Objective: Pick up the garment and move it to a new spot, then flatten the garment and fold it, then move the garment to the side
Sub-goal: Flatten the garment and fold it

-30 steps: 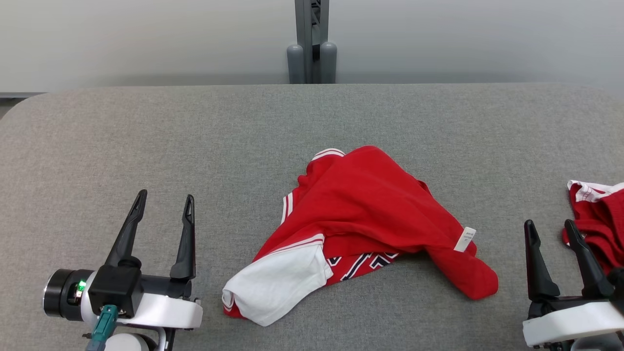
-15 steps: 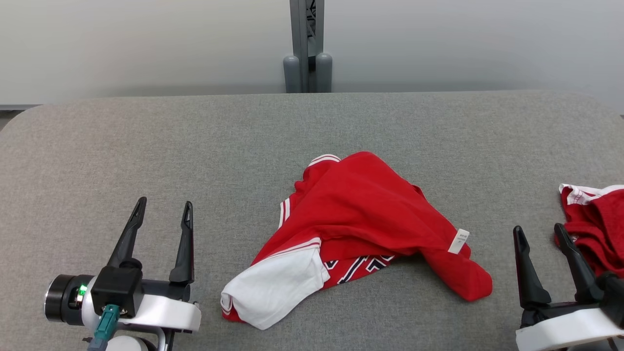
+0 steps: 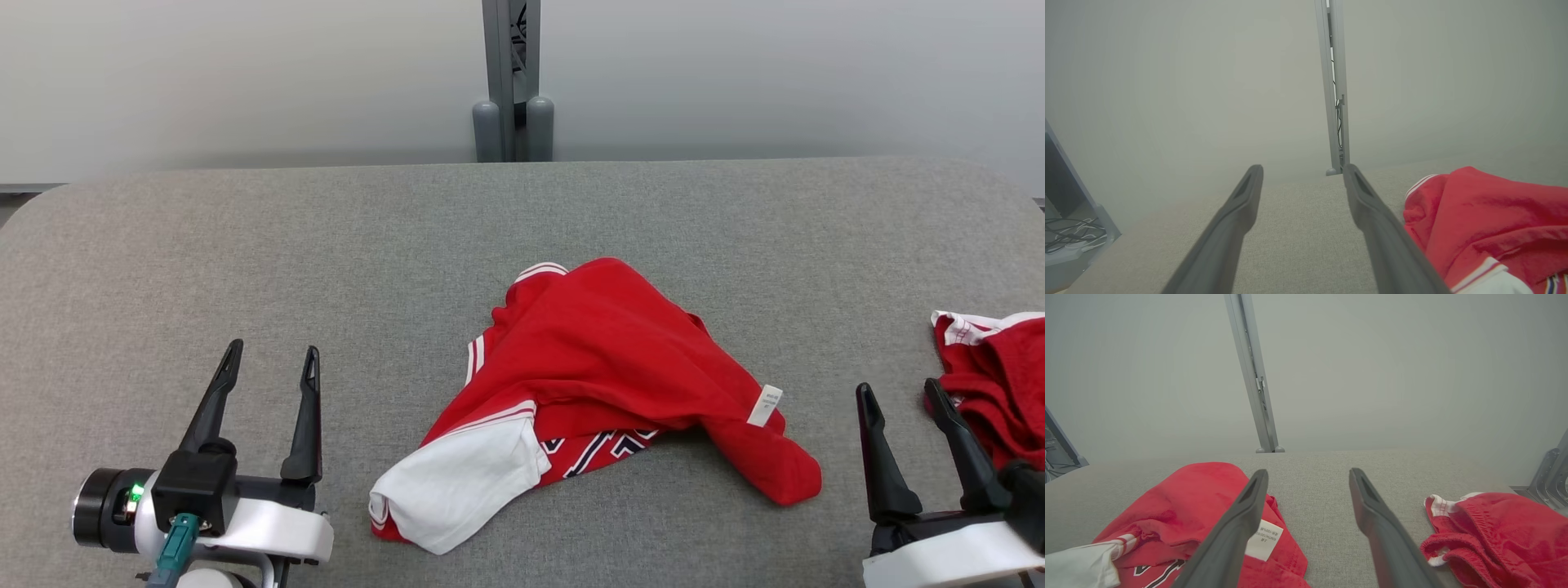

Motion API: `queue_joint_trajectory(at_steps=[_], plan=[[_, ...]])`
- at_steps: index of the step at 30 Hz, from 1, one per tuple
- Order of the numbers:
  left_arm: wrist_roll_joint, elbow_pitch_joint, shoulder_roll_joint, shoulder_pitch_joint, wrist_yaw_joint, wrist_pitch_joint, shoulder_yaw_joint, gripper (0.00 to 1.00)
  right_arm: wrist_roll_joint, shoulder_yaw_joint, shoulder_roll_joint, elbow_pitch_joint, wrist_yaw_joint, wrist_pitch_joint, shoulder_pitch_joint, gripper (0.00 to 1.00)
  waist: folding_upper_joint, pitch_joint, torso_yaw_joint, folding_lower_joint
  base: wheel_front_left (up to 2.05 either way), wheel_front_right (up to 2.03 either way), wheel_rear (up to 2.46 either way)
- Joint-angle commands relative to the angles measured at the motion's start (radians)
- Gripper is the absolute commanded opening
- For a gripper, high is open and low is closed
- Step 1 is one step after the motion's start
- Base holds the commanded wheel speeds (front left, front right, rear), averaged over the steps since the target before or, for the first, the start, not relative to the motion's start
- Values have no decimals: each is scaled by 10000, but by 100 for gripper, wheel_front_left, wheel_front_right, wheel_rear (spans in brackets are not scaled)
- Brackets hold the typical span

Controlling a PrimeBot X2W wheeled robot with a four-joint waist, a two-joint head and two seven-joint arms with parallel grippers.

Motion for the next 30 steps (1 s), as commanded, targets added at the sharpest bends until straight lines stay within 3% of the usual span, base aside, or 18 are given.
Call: queue_joint_trajectory(at_steps=[1,11,19,29,30], plan=[[-53,-8,67,-23,21,-16,14,100,107,5,-29,-70,8,6,41,100,-1,8,4,0,0,0,0],[-68,-11,58,-211,59,-19,-119,100,550,-194,-88,963,8,274,-198,100,-1,200,51,0,0,0,0],[-128,61,31,-427,42,-47,-214,100,1101,209,-275,3054,8,335,-460,100,-1,450,149,0,0,0,0],[-198,256,32,-638,-12,-96,-281,100,2142,1343,-354,5621,8,-155,-1952,100,-1,679,156,0,0,0,0],[-196,276,28,-666,-25,-102,-307,100,2216,1484,-418,5824,8,-239,-2090,46,-1,690,185,0,0,0,0]])
